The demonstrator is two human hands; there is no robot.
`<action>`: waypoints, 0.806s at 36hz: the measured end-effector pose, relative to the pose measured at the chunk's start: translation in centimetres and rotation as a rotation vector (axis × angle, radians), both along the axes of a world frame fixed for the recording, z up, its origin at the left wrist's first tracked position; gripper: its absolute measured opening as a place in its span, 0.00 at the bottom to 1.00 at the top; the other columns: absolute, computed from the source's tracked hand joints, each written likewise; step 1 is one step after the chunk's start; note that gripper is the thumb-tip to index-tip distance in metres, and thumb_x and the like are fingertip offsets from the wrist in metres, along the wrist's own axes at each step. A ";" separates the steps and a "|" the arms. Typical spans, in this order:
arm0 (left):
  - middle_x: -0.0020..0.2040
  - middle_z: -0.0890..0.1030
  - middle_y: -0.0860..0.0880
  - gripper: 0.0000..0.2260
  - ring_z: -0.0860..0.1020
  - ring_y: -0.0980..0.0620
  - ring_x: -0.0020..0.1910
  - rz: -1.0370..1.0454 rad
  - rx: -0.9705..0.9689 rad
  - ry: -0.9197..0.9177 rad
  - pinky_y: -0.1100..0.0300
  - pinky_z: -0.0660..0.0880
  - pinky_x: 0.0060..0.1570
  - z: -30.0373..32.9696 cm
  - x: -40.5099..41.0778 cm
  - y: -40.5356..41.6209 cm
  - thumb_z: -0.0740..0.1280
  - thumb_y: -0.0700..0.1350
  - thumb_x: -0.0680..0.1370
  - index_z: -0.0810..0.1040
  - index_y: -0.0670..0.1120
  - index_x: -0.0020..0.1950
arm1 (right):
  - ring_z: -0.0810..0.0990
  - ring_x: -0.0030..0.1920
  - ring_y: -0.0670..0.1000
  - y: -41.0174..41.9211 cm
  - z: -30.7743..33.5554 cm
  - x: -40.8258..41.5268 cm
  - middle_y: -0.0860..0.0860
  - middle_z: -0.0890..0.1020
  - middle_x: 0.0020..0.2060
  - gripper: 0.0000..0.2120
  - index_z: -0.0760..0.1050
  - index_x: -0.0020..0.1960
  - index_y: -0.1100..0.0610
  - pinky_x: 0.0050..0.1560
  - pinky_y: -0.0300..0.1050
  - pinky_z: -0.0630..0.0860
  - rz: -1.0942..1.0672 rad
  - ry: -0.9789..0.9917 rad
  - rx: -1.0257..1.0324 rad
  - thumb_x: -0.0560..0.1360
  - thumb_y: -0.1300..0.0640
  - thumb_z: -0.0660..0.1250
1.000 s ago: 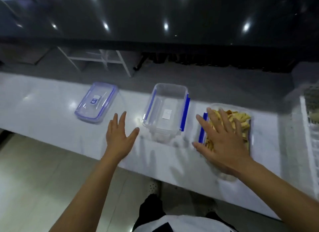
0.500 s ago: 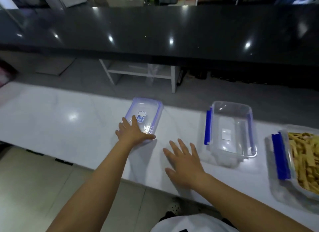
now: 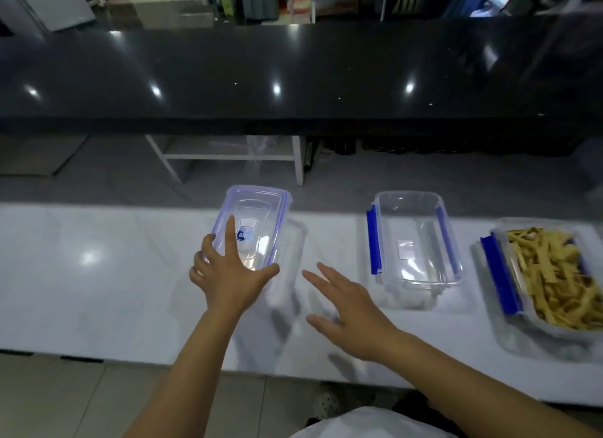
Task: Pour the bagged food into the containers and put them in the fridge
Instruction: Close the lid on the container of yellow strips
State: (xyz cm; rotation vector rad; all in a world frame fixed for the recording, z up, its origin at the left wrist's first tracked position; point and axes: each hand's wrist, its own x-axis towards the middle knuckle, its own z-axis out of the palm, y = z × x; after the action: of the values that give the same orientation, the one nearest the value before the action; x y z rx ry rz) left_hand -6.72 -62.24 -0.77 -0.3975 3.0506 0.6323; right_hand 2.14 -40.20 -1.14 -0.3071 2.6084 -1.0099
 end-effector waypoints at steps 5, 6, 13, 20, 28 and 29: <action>0.78 0.54 0.49 0.53 0.58 0.40 0.76 -0.191 0.201 0.145 0.36 0.60 0.70 4.5 4.2 5.8 0.69 0.75 0.59 0.46 0.67 0.76 | 0.70 0.67 0.35 3.8 6.9 1.9 0.30 0.69 0.69 0.26 0.63 0.70 0.27 0.62 0.38 0.72 -0.553 -0.076 -0.680 0.74 0.36 0.66; 0.79 0.52 0.51 0.52 0.57 0.41 0.76 -0.239 0.235 0.146 0.37 0.60 0.70 5.0 5.1 7.5 0.67 0.76 0.58 0.45 0.67 0.76 | 0.75 0.64 0.38 5.1 7.7 2.3 0.32 0.73 0.66 0.25 0.66 0.68 0.28 0.60 0.41 0.76 -0.636 -0.085 -0.782 0.73 0.37 0.67; 0.79 0.46 0.55 0.51 0.51 0.48 0.77 -0.532 0.360 0.105 0.49 0.50 0.73 6.0 9.7 19.4 0.64 0.78 0.58 0.44 0.71 0.76 | 0.84 0.56 0.55 14.1 9.7 5.9 0.49 0.83 0.59 0.24 0.75 0.68 0.44 0.50 0.56 0.83 -0.975 0.045 -1.074 0.75 0.60 0.71; 0.78 0.41 0.61 0.48 0.46 0.53 0.78 -0.712 0.404 -0.073 0.49 0.49 0.74 5.7 11.4 26.9 0.65 0.78 0.61 0.47 0.71 0.76 | 0.87 0.47 0.54 22.0 8.2 9.5 0.52 0.86 0.50 0.31 0.74 0.68 0.44 0.37 0.48 0.82 -1.212 0.097 -1.037 0.71 0.67 0.73; 0.65 0.74 0.66 0.28 0.76 0.60 0.61 -0.528 0.849 -0.418 0.69 0.79 0.46 4.1 12.0 32.6 0.73 0.48 0.76 0.68 0.69 0.70 | 0.86 0.43 0.49 31.7 6.0 11.7 0.46 0.86 0.49 0.28 0.78 0.55 0.28 0.38 0.47 0.82 -1.114 0.088 -0.613 0.75 0.63 0.72; 0.64 0.75 0.65 0.26 0.76 0.61 0.59 -0.509 0.854 -0.421 0.70 0.78 0.43 3.9 12.2 33.3 0.72 0.46 0.77 0.69 0.68 0.69 | 0.86 0.44 0.48 32.7 5.6 11.8 0.44 0.86 0.50 0.28 0.76 0.56 0.26 0.41 0.48 0.83 -1.077 0.076 -0.532 0.76 0.61 0.72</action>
State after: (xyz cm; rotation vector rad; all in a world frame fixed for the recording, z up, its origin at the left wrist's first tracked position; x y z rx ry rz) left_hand 5.47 -28.93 3.08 0.2300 2.0803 1.4428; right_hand 13.93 -7.47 4.49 1.0818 2.4451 -2.0198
